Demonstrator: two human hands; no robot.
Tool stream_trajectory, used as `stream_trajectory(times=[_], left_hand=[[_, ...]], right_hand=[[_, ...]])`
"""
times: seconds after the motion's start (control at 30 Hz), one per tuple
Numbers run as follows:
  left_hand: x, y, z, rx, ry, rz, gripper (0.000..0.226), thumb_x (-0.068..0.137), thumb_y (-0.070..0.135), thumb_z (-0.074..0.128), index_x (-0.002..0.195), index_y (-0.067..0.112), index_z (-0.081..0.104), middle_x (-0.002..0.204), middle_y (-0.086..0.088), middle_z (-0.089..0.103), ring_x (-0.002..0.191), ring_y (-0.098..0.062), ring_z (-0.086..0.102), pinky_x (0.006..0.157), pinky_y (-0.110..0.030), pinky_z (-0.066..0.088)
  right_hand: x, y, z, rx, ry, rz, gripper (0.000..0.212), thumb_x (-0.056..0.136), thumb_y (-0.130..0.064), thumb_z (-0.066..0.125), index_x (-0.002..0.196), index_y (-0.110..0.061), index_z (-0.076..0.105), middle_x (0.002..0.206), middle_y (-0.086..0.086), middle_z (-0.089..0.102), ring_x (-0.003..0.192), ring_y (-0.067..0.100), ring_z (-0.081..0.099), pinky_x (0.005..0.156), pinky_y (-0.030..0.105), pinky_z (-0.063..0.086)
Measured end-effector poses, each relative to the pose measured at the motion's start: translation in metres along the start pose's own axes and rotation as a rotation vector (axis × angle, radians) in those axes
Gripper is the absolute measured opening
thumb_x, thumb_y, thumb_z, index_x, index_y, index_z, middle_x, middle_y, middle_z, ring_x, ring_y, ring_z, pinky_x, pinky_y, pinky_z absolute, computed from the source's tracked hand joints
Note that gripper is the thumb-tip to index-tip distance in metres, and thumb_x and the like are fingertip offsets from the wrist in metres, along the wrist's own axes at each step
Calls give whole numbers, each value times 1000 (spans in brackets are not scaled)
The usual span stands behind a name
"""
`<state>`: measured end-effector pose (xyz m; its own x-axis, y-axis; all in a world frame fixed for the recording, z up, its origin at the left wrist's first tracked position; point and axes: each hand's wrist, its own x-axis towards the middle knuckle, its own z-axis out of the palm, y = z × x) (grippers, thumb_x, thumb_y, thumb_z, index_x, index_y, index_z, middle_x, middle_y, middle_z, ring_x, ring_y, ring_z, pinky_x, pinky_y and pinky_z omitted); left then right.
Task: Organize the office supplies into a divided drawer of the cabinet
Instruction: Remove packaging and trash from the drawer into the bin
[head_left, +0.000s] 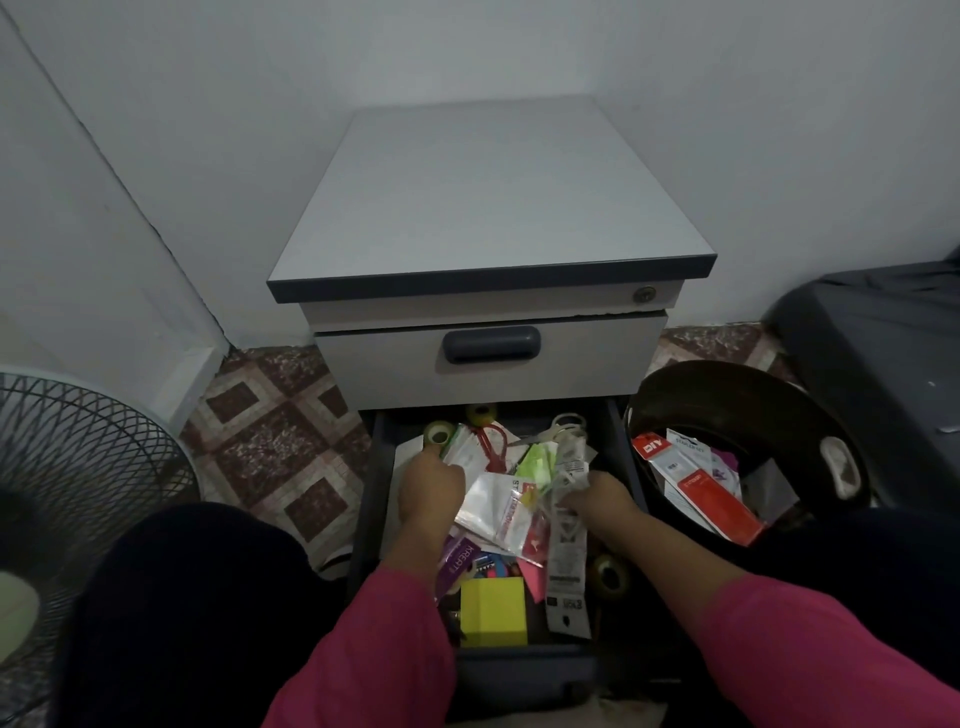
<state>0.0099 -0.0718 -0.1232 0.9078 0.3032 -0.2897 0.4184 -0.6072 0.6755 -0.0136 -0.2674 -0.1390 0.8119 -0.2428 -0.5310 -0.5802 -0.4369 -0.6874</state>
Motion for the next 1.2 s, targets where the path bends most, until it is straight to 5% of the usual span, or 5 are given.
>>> stream_trajectory(times=[0.17,0.43,0.7,0.83,1.2], left_hand=[[6,-1,-9,-320,3,-33,38,88,0,37,120,12,52,105,-15,55,91,-35,58,63,-49,59],[5,13,-25,-544,85,-64,31,82,-6,38,107,4,56,81,-13,52,68,-26,49,61,-33,39],[-28,66,-17,-801,-127,-149,32,84,-9,47,111,8,52,83,-18,57,48,-18,42,34,-17,28],[-52,107,11,-854,-316,-191,30,83,-12,47,103,9,51,88,-19,56,52,-19,46,36,-16,32],[-75,199,129,-839,-572,-142,40,85,-5,48,116,20,51,102,-8,59,75,-23,61,56,-28,51]], right_hand=[[-2,-13,-17,74,12,-40,22,87,-2,59,109,1,63,106,18,67,98,34,64,81,39,54],[-7,-37,-79,78,9,-1,14,81,4,64,95,6,63,80,17,61,67,27,58,63,33,49],[-4,-46,-165,62,67,65,15,85,6,62,99,10,60,98,30,64,90,41,65,81,52,54],[-1,-38,-197,108,149,105,21,91,8,47,110,4,52,87,20,59,74,32,60,59,42,51],[40,-13,-227,47,147,225,24,92,-1,54,114,9,53,99,25,57,95,39,59,87,50,51]])
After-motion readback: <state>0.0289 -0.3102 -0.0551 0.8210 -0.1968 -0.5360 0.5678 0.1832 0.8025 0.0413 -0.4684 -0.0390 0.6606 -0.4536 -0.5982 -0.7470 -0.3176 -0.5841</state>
